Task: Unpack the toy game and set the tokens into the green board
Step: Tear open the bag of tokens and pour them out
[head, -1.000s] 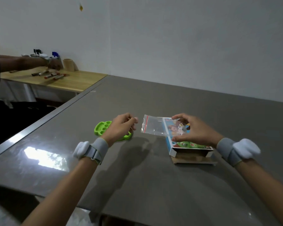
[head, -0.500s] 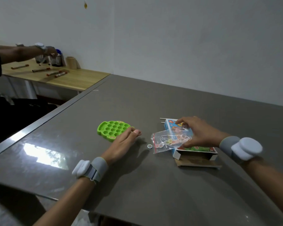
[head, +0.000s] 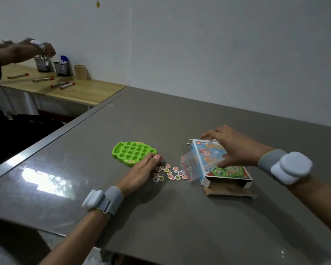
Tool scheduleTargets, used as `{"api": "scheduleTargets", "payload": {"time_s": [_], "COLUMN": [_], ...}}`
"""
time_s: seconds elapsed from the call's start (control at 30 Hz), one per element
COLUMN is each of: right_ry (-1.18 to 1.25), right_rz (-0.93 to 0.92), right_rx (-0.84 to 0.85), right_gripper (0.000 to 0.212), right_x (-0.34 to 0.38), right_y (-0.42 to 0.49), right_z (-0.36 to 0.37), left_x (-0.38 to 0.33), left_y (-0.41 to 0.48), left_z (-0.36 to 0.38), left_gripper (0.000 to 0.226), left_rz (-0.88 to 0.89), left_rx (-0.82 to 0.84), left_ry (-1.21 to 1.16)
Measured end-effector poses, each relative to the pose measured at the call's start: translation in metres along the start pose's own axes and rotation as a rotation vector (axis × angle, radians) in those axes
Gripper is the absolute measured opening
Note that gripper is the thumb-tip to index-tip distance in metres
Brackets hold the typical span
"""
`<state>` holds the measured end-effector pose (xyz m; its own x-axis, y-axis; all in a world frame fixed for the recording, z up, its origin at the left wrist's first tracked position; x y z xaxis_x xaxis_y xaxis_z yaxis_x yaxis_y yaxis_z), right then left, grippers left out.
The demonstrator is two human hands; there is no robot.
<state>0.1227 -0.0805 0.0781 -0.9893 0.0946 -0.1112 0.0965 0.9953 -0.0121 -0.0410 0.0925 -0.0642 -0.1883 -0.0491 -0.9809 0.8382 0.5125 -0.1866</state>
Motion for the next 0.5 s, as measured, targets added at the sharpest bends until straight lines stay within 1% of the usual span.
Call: {"api": "scheduleTargets", "payload": {"time_s": [0.1,0.3,0.4,0.5], "right_ry": [-0.09,-0.288,-0.332,-0.355], "right_rz": [-0.072,-0.237,-0.263,-0.274], "right_rx": [0.012,0.034,0.047,0.048], "right_gripper": [0.088,0.091,0.091,0.087], "right_x": [0.011,0.034,0.039,0.04], "right_y": [0.002,0.01,0.015,0.019], "right_z": [-0.004,-0.012,-0.015,-0.018], "left_x": [0.002,0.002,0.002,0.003], "left_y": [0.001,0.001,0.001,0.001], "left_z": [-0.001,-0.003,-0.004,-0.004], "left_gripper": [0.031,0.031,0.038,0.037], "left_rz": [0.0,0.028,0.036,0.047], "left_rx": [0.011,-0.001,-0.009,-0.015], "left_ry": [-0.026,0.058,0.062,0.078]}}
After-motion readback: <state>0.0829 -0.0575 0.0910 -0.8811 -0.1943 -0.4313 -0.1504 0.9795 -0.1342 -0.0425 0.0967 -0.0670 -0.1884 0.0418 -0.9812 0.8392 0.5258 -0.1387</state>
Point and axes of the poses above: each hand's wrist, its own y-axis towards the middle knuckle, its own z-axis out of the palm, x = y × z, the point moved 5 cm from there along y, towards the middle knuckle, and after that the axes turned 15 degrees about -z, right-handed, at the moved point
